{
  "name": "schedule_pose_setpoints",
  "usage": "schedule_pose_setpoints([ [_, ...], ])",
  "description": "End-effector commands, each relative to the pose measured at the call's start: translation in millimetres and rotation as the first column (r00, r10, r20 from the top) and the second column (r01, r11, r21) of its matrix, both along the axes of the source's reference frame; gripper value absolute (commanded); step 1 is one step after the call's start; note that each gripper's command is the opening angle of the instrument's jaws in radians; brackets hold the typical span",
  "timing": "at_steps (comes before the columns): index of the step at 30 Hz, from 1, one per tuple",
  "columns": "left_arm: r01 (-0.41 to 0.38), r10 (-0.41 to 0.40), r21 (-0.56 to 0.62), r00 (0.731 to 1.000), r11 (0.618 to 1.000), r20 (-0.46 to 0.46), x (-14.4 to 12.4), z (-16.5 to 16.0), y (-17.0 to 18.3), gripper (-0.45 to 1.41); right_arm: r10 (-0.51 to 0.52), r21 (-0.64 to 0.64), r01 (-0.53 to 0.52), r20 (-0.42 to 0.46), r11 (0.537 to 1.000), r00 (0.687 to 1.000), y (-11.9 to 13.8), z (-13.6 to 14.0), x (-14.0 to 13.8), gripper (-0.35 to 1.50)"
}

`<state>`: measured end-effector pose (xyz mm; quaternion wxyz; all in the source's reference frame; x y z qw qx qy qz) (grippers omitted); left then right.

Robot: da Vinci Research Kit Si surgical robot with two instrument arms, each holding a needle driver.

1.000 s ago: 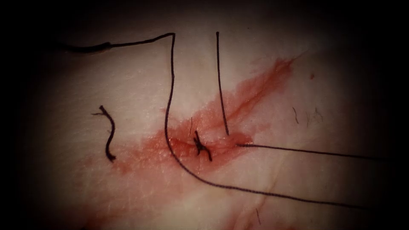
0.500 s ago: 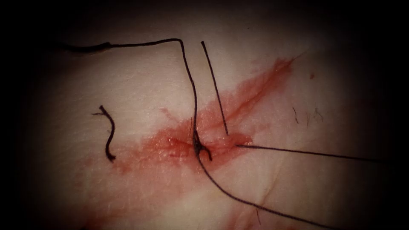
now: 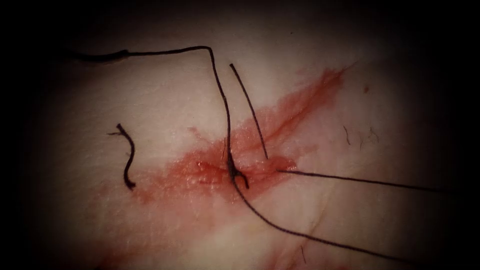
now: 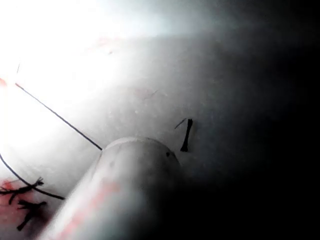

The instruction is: Wound Closure

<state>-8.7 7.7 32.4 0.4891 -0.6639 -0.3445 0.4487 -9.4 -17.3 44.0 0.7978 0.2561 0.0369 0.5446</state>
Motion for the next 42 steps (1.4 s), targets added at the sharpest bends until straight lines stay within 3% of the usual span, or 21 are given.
schedule_pose_setpoints([
  [1,0.0,0.0,-0.001,1.0,1.0,0.0,-0.5,0.5,0.1,-0.45,0.008,0.004,-0.008,0.001,1.0,1.0,0.2,0.3,0.7,-0.35],
  [15,0.001,-0.001,-0.001,1.0,1.0,-0.001,-0.5,0.5,0.1,-0.45,0.025,0.028,-0.026,0.041,0.999,0.999,-0.1,-0.3,0.5,-0.35],
  [16,0.001,-0.001,-0.001,1.0,1.0,-0.001,-0.6,0.5,0.1,-0.45,0.024,0.016,-0.025,0.043,1.0,0.999,0.0,-0.3,0.7,-0.16],
  [18,0.006,-0.006,-0.001,1.0,1.0,-0.005,-0.8,0.5,0.0,-0.45,-0.027,-0.071,0.028,0.019,0.997,0.999,0.2,-0.5,1.3,0.88],
  [19,0.004,-0.004,-0.003,1.0,1.0,-0.003,-0.9,0.4,-0.2,-0.45,-0.058,-0.113,0.058,0.005,0.992,0.998,0.4,-0.8,1.7,1.1],
  [21,-0.007,0.007,-0.011,1.0,1.0,0.008,-1.5,0.3,-0.4,-0.45,-0.049,-0.161,0.047,-0.005,0.986,0.999,1.2,-1.6,2.6,1.16],
  [23,-0.004,0.004,-0.012,1.0,1.0,0.007,-2.0,0.2,-0.5,-0.45,-0.039,-0.176,0.031,-0.045,0.984,0.998,2.4,-3.1,3.4,1.1],
  [24,0.002,-0.002,-0.018,1.0,1.0,0.001,-2.6,0.1,-0.6,-0.45,-0.02,-0.168,0.01,-0.061,0.986,0.998,2.8,-3.8,3.7,0.98],
  [26,0.004,-0.004,-0.052,1.0,0.999,-0.006,-3.5,0.2,-1.0,-0.45,0.041,-0.169,-0.054,-0.082,0.984,0.996,3.8,-5.2,4.9,0.98],
  [27,0.006,-0.008,-0.081,1.0,0.997,-0.023,-4.0,0.2,-1.2,-0.45,0.076,-0.175,-0.09,-0.082,0.981,0.994,4.3,-5.7,5.7,0.98],
  [29,0.006,-0.034,-0.259,0.994,0.966,-0.104,-5.3,0.5,-1.7,-0.45,0.168,-0.166,-0.183,-0.102,0.969,0.98,5.9,-6.7,7.9,1.06],
  [31,-0.014,-0.072,-0.424,0.979,0.906,-0.188,-6.7,1.2,-2.3,-0.45,0.258,-0.154,-0.278,-0.138,0.948,0.956,7.2,-7.3,9.8,1.1],
  [35,-0.071,-0.061,-0.498,0.968,0.864,-0.244,-9.4,4.0,-4.1,-0.45,0.387,-0.113,-0.443,-0.331,0.889,0.86,9.4,-8.6,12.7,1.08],
  [39,-0.119,-0.045,-0.66,0.973,0.742,-0.227,-11.6,6.6,-5.2,-0.45,0.523,-0.003,-0.599,-0.482,0.801,0.703,11.8,-9.2,16.1,1.04],
  [41,-0.126,-0.036,-0.678,0.975,0.724,-0.219,-12.1,7.7,-5.7,-0.45,0.552,0.066,-0.633,-0.565,0.771,0.613,12.7,-9.4,17.4,0.83],
  [42,-0.134,-0.034,-0.677,0.973,0.724,-0.229,-12.1,8.0,-5.9,-0.45,0.56,0.079,-0.651,-0.595,0.755,0.577,12.8,-9.4,17.8,0.84],
])
